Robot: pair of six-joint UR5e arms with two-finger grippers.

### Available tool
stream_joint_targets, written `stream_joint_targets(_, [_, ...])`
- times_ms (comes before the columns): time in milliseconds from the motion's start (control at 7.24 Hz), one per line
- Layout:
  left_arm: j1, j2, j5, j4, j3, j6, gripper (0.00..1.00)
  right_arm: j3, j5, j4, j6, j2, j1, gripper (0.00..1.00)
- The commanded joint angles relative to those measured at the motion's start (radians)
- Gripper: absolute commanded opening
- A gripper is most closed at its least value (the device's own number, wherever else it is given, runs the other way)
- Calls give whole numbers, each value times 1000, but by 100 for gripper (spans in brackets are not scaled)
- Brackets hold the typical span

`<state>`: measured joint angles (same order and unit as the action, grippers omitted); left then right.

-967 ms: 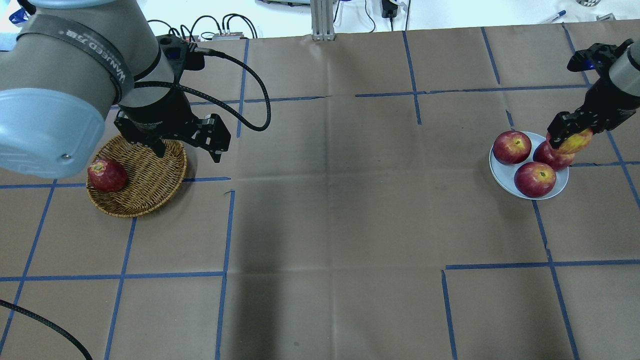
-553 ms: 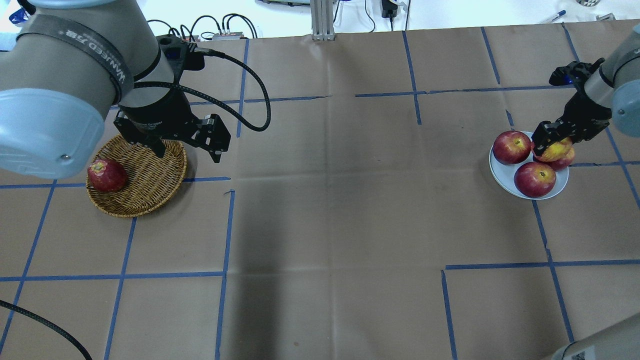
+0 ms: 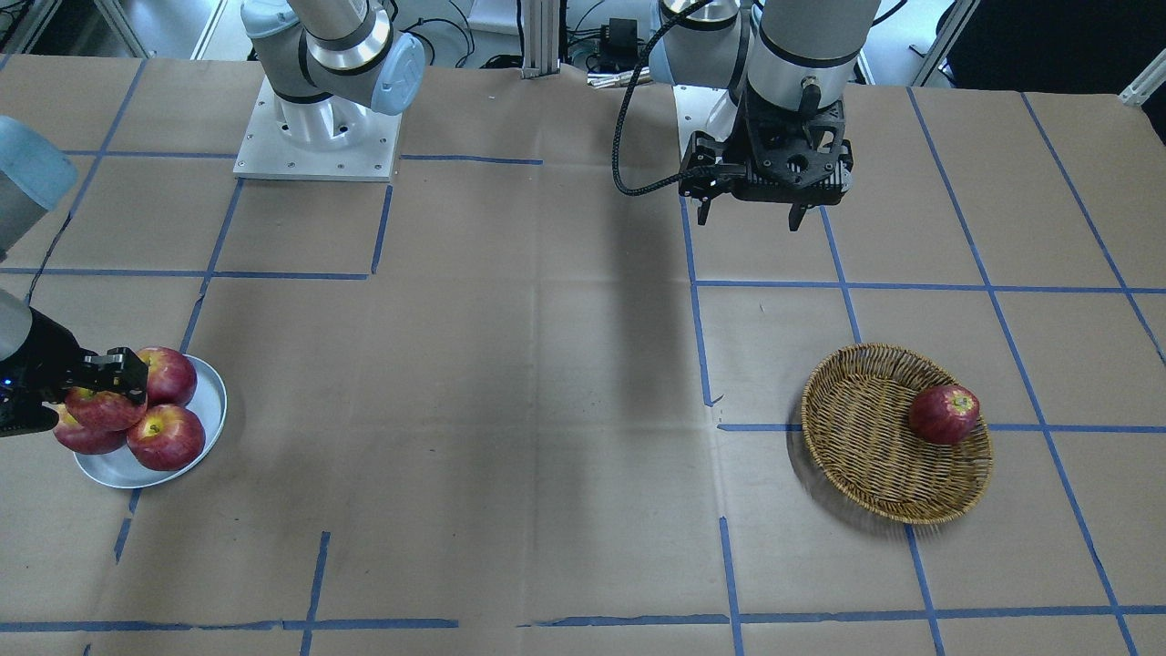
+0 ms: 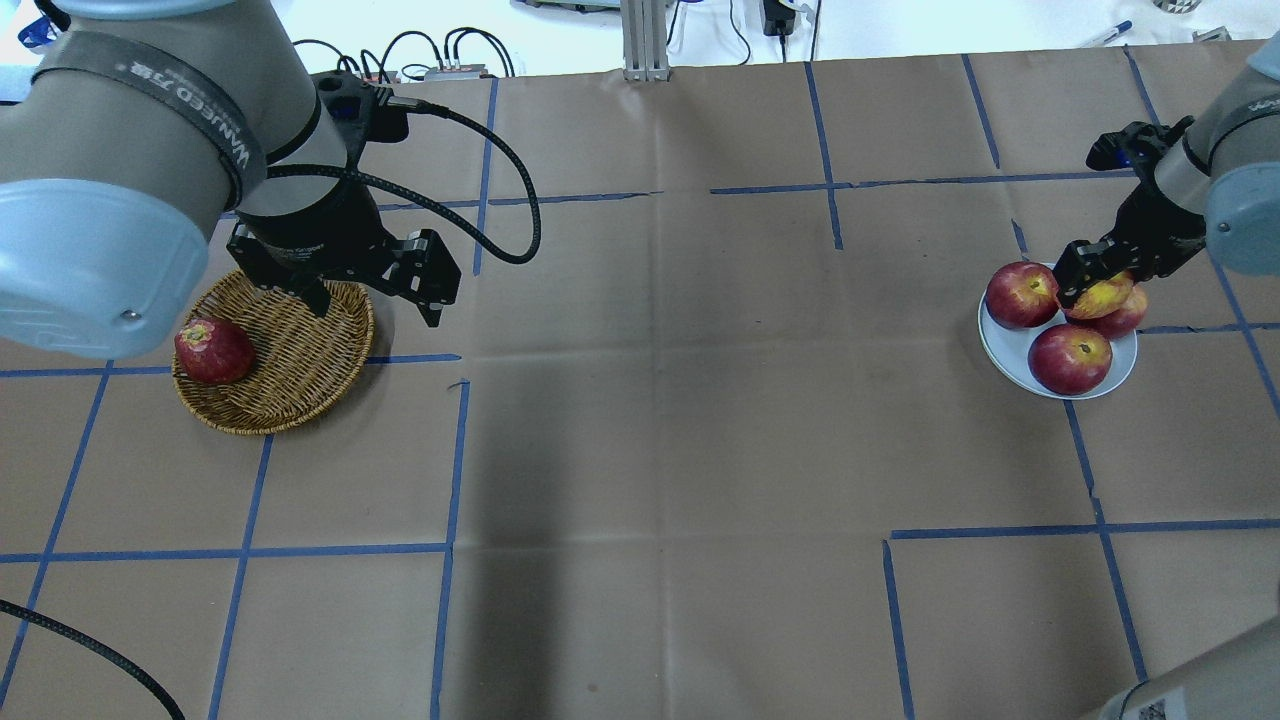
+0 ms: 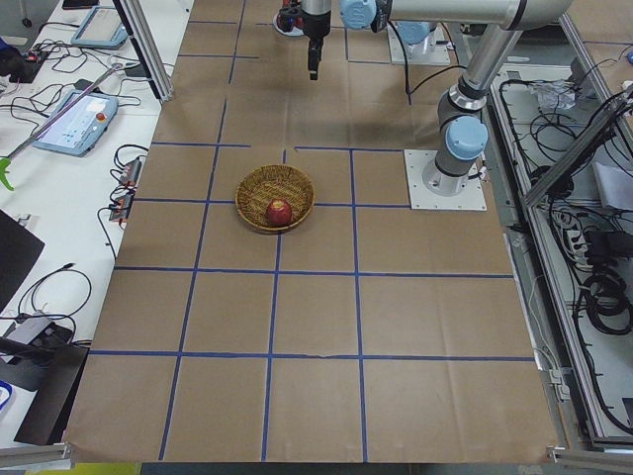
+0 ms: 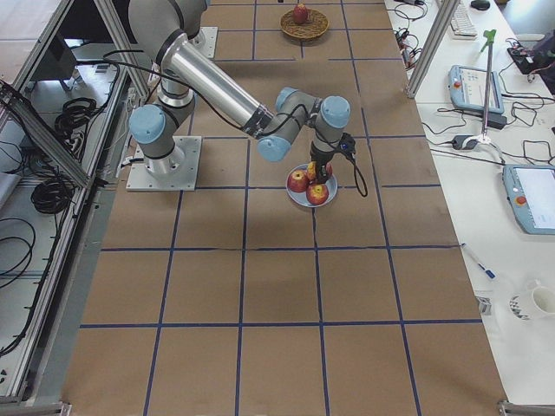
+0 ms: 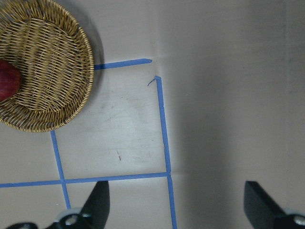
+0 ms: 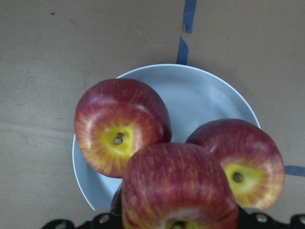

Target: Transfer apple from basket to plate

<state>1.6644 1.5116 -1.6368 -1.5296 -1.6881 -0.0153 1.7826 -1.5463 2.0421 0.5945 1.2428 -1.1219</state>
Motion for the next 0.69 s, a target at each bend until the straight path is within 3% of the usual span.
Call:
stream_joint_targets(0, [0,-1,0,0,-1,0,99,0,0,1,-1,0,-1,51])
stream_joint_targets(553, [0,-7,25,-1,-1,0,99,0,0,1,-1,0,-1,51])
